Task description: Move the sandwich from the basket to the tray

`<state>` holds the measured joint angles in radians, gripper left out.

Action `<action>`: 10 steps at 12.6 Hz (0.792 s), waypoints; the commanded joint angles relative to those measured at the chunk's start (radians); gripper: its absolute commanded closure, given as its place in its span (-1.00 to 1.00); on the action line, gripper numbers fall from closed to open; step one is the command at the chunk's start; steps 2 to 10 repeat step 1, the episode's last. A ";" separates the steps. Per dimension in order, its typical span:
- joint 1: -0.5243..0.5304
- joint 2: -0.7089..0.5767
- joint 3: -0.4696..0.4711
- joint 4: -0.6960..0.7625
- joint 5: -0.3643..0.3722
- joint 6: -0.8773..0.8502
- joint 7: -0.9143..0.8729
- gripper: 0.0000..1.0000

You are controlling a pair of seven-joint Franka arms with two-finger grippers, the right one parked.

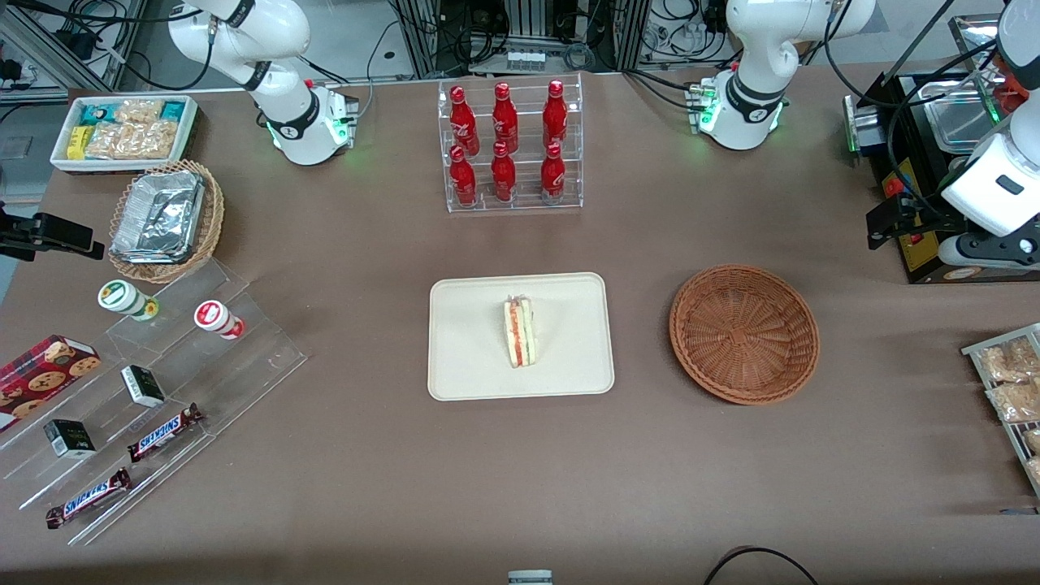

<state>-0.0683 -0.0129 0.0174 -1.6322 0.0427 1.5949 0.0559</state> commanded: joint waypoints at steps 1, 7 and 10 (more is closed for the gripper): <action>-0.005 0.010 0.010 0.025 -0.009 -0.009 -0.004 -1.00; -0.005 0.010 0.010 0.025 -0.009 -0.009 -0.004 -1.00; -0.005 0.010 0.010 0.025 -0.009 -0.009 -0.004 -1.00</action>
